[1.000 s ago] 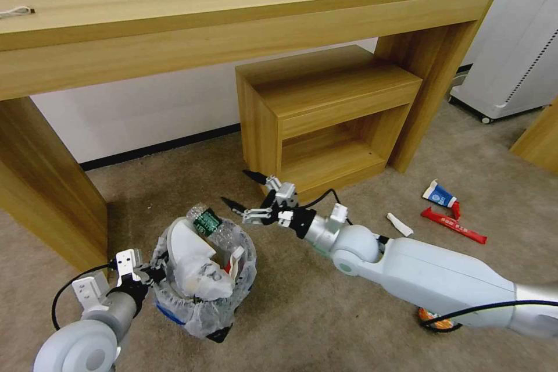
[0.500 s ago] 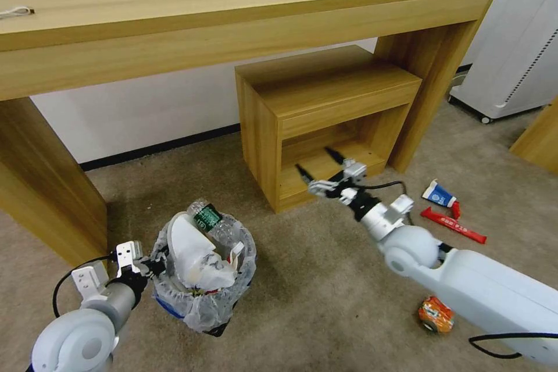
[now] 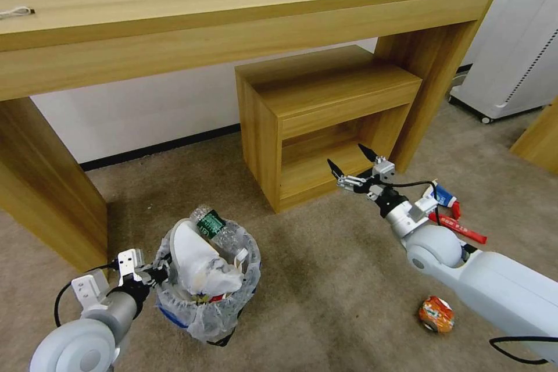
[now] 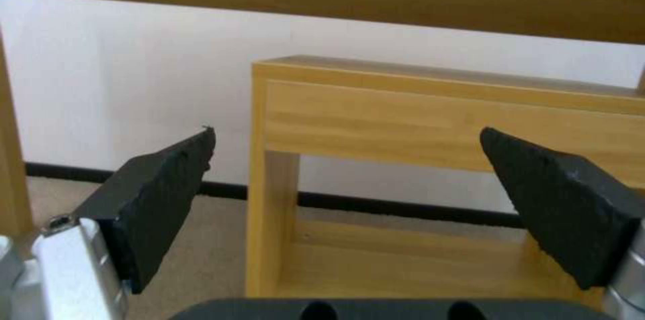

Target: Pick up the trash bin and place the garbage on the floor into it.

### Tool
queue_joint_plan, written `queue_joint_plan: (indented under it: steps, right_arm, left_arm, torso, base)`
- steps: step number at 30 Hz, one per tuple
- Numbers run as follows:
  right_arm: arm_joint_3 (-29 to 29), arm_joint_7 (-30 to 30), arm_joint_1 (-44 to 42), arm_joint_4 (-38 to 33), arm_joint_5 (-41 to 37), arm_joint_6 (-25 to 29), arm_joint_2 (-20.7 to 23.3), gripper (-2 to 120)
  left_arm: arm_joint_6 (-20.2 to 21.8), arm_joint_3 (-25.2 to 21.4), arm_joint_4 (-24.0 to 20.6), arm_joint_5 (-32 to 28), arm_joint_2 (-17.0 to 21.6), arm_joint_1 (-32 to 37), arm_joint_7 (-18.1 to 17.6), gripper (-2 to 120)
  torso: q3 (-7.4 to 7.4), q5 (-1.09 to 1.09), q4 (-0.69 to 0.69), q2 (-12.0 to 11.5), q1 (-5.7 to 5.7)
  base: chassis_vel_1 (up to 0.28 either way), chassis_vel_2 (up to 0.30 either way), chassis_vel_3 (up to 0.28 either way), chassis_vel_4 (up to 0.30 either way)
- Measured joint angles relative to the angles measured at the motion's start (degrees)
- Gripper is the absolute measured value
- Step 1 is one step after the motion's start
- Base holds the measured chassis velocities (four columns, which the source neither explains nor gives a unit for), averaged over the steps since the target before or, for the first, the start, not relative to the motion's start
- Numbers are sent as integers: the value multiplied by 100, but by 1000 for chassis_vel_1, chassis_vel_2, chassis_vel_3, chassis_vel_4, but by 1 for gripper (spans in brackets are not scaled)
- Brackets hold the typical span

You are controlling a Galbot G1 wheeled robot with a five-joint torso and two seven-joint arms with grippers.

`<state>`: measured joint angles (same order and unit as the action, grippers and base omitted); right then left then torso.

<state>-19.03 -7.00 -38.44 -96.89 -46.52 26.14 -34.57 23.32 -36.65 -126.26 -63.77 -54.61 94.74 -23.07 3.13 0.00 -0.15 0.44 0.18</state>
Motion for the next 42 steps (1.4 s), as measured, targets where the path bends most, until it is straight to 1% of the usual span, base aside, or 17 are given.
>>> queue_joint_plan:
  steps: [6, 8, 13, 20, 29, 42]
  right_arm:
    - [76, -90, -40, 208, 183, 182, -127, 100]
    - [183, -118, -127, 255, 246, 224, -172, 100]
    - [488, -152, -456, 339, 371, 236, -221, 100]
    - [775, -123, -816, 487, 413, 260, -305, 99]
    - [798, -135, -861, 563, 425, 268, -400, 96]
    - [850, -44, -875, 599, 366, 251, -399, 93]
  left_arm:
    - [-19, 2, 19, 26, -60, -21, 5, 3]
    - [-32, -8, 25, 79, -100, -20, 17, 3]
    - [-58, -32, 10, 123, -165, -15, 40, 3]
    - [-79, -27, 22, 190, -235, -18, 64, 3]
    - [-100, -59, 23, 303, -312, 45, 105, 3]
    - [-104, -73, -13, 517, -421, 168, 151, 3]
  torso:
    - [0, -1, 1, 0, 0]
    - [0, 0, 2, 0, 0]
    - [0, 0, 0, 0, 0]
    - [0, 0, 0, 0, 0]
    - [0, 0, 1, 0, 0]
    - [0, 0, 1, 0, 0]
  base:
    - [0, 0, 0, 0]
    - [0, 0, 0, 0]
    - [0, 0, 0, 0]
    - [0, 0, 0, 0]
    - [0, 0, 0, 0]
    - [0, 0, 0, 0]
